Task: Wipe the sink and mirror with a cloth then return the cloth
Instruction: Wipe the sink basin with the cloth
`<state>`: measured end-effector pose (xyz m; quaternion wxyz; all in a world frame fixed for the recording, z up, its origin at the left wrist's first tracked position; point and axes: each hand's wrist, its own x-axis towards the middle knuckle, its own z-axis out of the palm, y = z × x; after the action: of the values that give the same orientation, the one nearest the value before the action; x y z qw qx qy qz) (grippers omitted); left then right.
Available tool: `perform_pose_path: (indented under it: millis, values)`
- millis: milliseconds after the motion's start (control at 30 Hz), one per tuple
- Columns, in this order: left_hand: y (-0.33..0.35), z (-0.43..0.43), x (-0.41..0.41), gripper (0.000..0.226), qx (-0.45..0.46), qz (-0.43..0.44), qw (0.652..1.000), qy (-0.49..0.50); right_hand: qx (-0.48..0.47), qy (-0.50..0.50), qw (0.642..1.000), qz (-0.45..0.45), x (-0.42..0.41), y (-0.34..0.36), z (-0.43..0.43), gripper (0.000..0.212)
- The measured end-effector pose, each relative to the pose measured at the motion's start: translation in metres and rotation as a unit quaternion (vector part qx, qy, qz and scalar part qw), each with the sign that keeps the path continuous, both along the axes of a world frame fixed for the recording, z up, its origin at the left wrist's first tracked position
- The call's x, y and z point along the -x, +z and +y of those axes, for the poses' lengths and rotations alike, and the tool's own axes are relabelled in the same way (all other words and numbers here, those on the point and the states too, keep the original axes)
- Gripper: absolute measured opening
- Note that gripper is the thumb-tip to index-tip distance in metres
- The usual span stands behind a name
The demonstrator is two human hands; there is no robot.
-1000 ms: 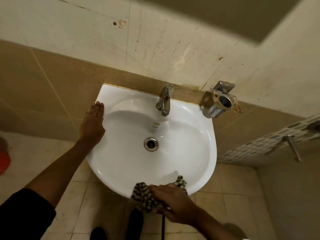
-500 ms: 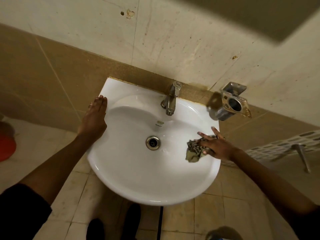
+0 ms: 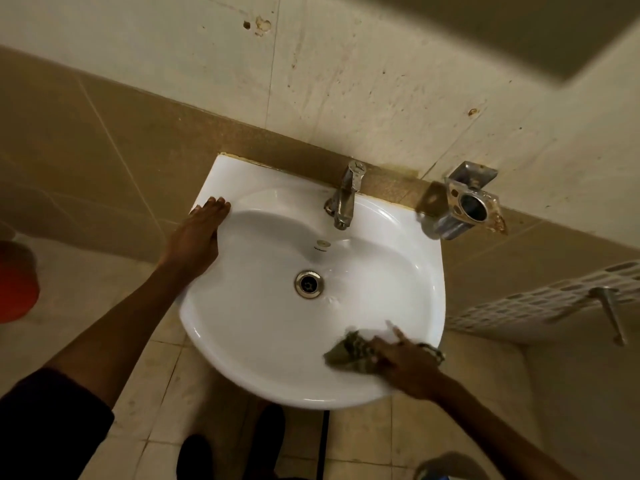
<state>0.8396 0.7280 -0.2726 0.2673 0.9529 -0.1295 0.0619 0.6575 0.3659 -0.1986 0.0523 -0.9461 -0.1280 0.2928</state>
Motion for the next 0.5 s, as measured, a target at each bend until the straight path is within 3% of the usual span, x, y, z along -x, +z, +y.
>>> perform_pose_path:
  millis: [67,133,200,267,300,367,433,500]
  values:
    - [0.000,0.000,0.002,0.054,0.000,0.010,1.000,-0.002,-0.119,-0.026,0.990,0.072,0.019,-0.001,0.018,0.103]
    - [0.001,0.001,0.003,0.055,-0.002,0.017,1.000,-0.003,-0.166,0.018,0.983,0.076,0.021,-0.011,0.011,0.090]
    - [0.002,0.002,0.004,0.058,-0.003,0.021,1.000,-0.002,-0.086,0.115,0.988,0.056,0.004,-0.016,-0.014,0.056]
    - [0.004,0.001,0.005,0.060,-0.004,0.024,1.000,0.000,0.057,0.240,0.969,-0.005,-0.031,-0.015,-0.047,0.032]
    - [0.004,0.001,0.005,0.060,-0.006,0.023,1.000,-0.001,0.075,0.229,0.970,0.015,-0.051,-0.013,-0.060,0.031]
    - [0.006,-0.001,0.005,0.060,-0.006,0.022,1.000,-0.002,0.158,0.261,0.951,-0.056,-0.106,-0.012,-0.073,0.043]
    - [0.008,-0.001,0.006,0.062,-0.003,0.023,1.000,0.001,0.218,0.373,0.886,-0.167,-0.157,-0.018,-0.069,0.052]
    - [0.007,-0.002,0.006,0.064,0.005,0.027,1.000,0.003,0.188,0.470,0.839,-0.200,-0.185,-0.035,-0.045,0.045]
